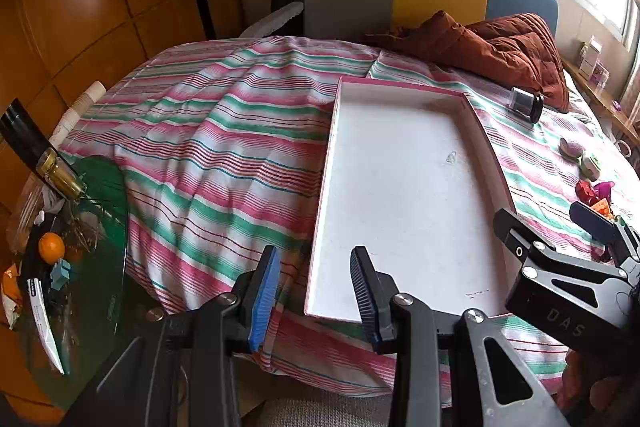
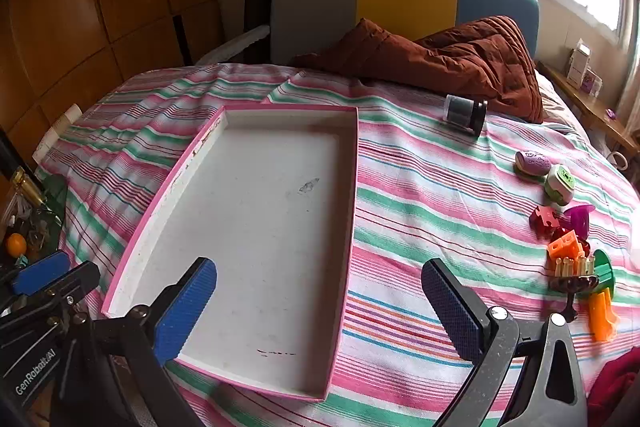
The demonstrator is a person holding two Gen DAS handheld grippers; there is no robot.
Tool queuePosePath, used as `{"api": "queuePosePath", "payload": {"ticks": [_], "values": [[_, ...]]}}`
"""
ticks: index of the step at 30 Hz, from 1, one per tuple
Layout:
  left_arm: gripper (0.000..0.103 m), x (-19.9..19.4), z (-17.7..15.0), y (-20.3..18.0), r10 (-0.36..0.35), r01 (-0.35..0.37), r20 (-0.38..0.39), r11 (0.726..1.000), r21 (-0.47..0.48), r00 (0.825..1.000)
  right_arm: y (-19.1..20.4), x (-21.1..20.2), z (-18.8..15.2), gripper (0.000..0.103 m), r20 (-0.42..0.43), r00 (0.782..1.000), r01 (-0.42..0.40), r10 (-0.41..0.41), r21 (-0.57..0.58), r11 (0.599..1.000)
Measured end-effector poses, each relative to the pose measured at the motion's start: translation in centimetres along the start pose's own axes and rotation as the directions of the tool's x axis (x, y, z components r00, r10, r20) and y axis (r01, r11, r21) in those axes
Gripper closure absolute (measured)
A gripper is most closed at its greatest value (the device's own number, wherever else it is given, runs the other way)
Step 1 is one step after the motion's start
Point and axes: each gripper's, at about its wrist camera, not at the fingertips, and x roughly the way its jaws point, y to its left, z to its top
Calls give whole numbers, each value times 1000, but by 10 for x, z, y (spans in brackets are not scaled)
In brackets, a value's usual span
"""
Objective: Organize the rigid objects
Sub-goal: 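Move both tools from the white tray toward the pile of toys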
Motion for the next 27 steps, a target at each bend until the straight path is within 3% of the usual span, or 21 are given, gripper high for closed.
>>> {"api": "queuePosePath", "payload": {"ticks": [27], "values": [[67, -4, -3, -17, 8, -8, 1, 1000, 30, 1000, -13, -5, -4, 0, 6, 1000, 24, -24, 15, 1000]]}}
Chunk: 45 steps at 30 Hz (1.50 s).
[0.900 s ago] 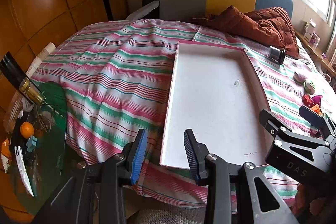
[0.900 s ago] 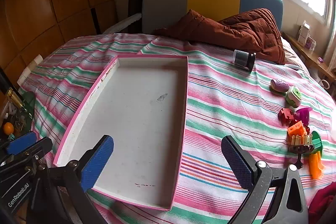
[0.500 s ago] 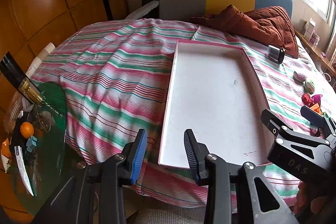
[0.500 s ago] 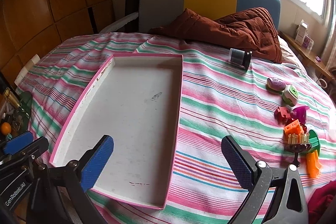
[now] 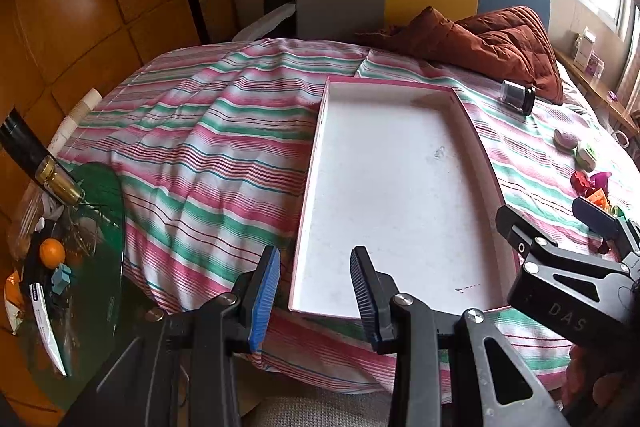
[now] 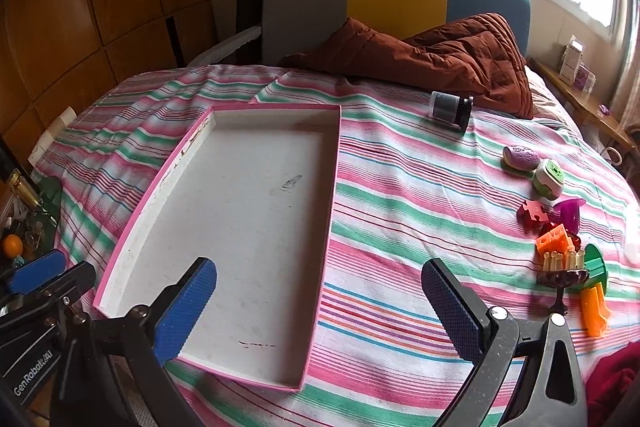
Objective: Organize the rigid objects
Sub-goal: 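Move both tools from the white tray toward the pile of toys, then close the right tool on the yellow plastic slide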
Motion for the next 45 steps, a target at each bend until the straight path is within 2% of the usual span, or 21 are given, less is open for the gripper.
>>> {"api": "queuePosePath", "payload": {"ticks": [14, 20, 24, 29, 36, 40, 43, 44, 45], "values": [[67, -1, -2, -8, -2, 2, -5, 1000, 14, 1000, -8, -3, -5, 0, 3, 1000, -3, 3, 16, 1000], [67, 1, -6, -21, -78, 79, -23, 996, 37, 997, -28, -11, -7, 0, 17, 999, 42, -42, 32, 999], [67, -1, -10, -39, -126, 128, -25, 988, 86, 992, -56, -17, -11, 0, 12, 996, 92, -92, 61, 994], [67, -7, -14, -65, -217, 219, -30, 963, 156, 976, -104, -24, -16, 0, -13, 985, 172, -172, 137, 975], [67, -18, -18, -95, -339, 333, -16, 913, 234, 941, -169, -36, -25, 0, -74, 964, 267, -257, 233, 935], [67, -23, -21, -111, -395, 383, -14, 882, 273, 919, -195, -39, -30, 0, -104, 955, 296, -279, 243, 924], [66, -22, -23, -122, -402, 394, -34, 869, 298, 915, -215, -38, -35, 0, -150, 944, 322, -293, 231, 918], [66, -23, -24, -123, -413, 406, -42, 864, 299, 910, -224, -39, -36, 0, -166, 938, 336, -303, 228, 914], [66, -22, -24, -125, -437, 435, -60, 852, 292, 897, -233, -40, -36, 0, -178, 932, 352, -316, 230, 907]]}}
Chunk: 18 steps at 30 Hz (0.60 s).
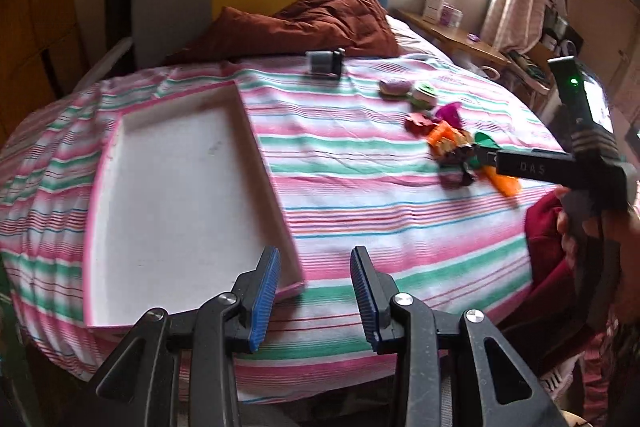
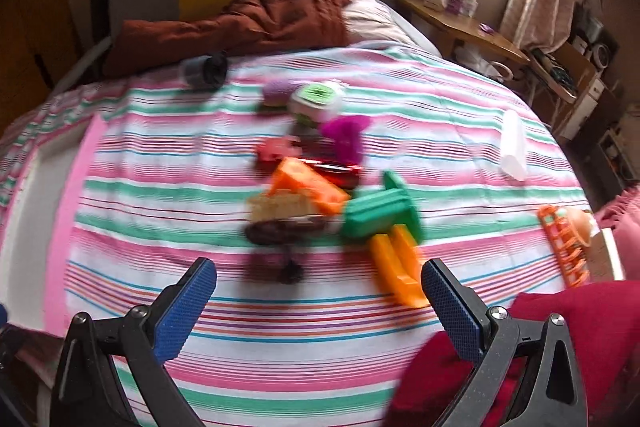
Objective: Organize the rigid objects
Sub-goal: 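Close the right tool on the yellow plastic slide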
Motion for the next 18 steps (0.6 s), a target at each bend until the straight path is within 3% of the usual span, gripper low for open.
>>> {"api": "queuePosePath", "payload": {"ticks": [4, 7, 9, 10, 12, 16, 18], "values": [[66, 7, -2, -5, -152, 150, -35, 987, -51, 988, -35, 13, 8, 0, -46, 998, 37, -35, 52, 998], [67, 11, -4, -19, -172, 171, -50, 985, -29, 984, -59, 27, 11, 1, -109, 994, 30, -19, 103, 994], [66, 13, -4, -28, -149, 149, -58, 989, 8, 987, -70, 36, 9, 11, -133, 991, 27, -11, 123, 992], [66, 15, -4, -30, -142, 144, -63, 989, 19, 988, -73, 39, 8, 24, -146, 989, 16, 3, 132, 991], [66, 18, -4, -35, -164, 167, -75, 986, 25, 984, -76, 48, 8, 38, -191, 980, -30, 60, 155, 987], [66, 25, -2, -39, -234, 234, -106, 972, -13, 967, -65, 63, 10, 39, -235, 970, -40, 59, 84, 996], [66, 29, 0, -41, -252, 250, -118, 968, -27, 961, -63, 73, 10, 49, -267, 962, -45, 62, 71, 996]]}}
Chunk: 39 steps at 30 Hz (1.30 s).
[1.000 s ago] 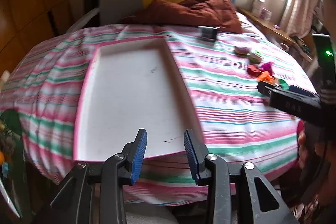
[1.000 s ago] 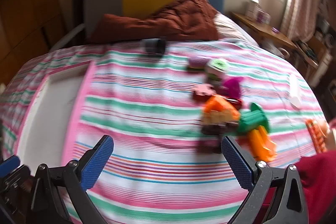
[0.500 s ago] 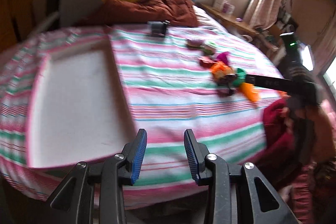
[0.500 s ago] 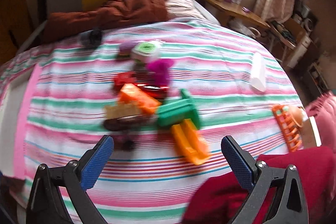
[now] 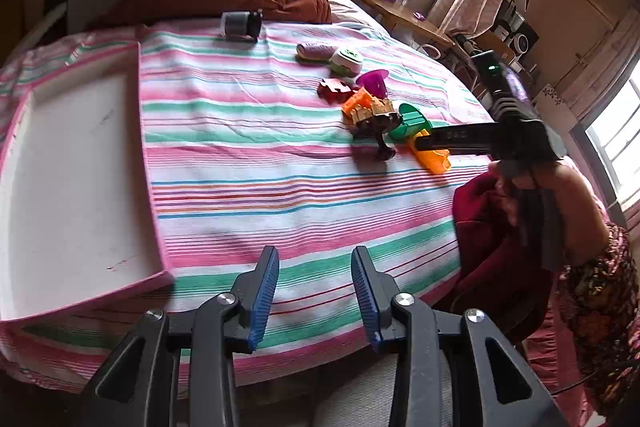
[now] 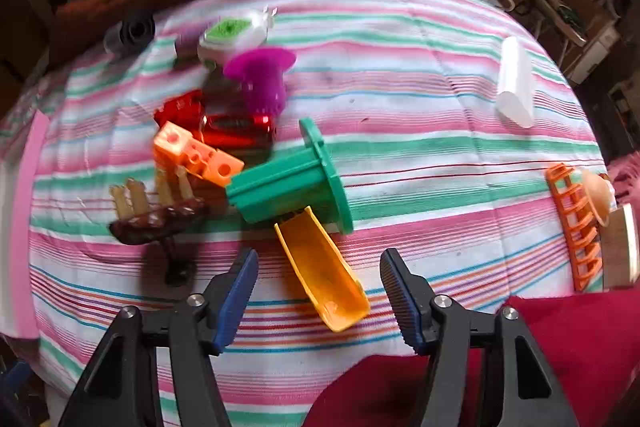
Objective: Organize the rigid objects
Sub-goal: 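Close the right tool on the yellow plastic slide, then grasp the dark brown flower toy with the left tool while the right tool holds the slide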
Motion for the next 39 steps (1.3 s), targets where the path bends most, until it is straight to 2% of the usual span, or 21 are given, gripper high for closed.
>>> {"api": "queuePosePath", "payload": {"ticks": [1, 2, 4, 8, 12, 14, 17, 23, 25, 27, 29, 32, 36, 39], "values": [[65, 2, 1, 0, -12, 12, -4, 1000, -6, 1000, -3, 7, 1, 65, -26, 999, -19, 19, 16, 1000], [65, 5, 3, 0, -29, 29, -8, 999, -15, 1000, -7, 13, 1, 72, -48, 997, -50, 52, 49, 998], [64, 13, 7, 1, -66, 65, -28, 997, -39, 997, -12, 13, 2, 77, -28, 996, -82, 85, 82, 993], [57, 28, 15, -7, -85, 83, -61, 996, -37, 995, -13, 12, -1, 77, 18, 978, -211, 210, 117, 971], [51, 49, 27, -28, -103, 104, -86, 994, 15, 991, -16, 14, 1, 77, 54, 969, -247, 242, 143, 958], [51, 59, 34, -40, -84, 88, -74, 995, 50, 994, -22, 13, 3, 77, 60, 960, -280, 273, 181, 943], [51, 77, 45, -58, -55, 59, -46, 994, 92, 997, -31, 15, 5, 77, 73, 958, -287, 277, 222, 932], [52, 109, 64, -77, -46, 45, 19, 996, 74, 999, -35, 17, 11, 76, 88, 963, -268, 254, 251, 930], [54, 120, 68, -80, -44, 42, 25, 997, 65, 999, -37, 16, 12, 77, 90, 963, -270, 255, 255, 929], [67, 130, 73, -82, -37, 37, 11, 997, 62, 999, -38, 16, 12, 77, 94, 962, -274, 258, 260, 926], [69, 139, 76, -81, -35, 35, -3, 998, 55, 999, -37, 16, 12, 77, 98, 961, -276, 259, 266, 924], [80, 153, 79, -80, -16, 17, -35, 998, 56, 999, -37, 16, 12, 77, 94, 962, -271, 255, 259, 927], [81, 149, 77, -81, 3, 0, -26, 995, 102, 1000, -34, 16, 11, 77, 94, 962, -271, 255, 247, 930], [81, 140, 77, -74, -5, 7, -21, 997, 74, 1000, -32, 15, 11, 77, 96, 960, -279, 264, 236, 931]]}}
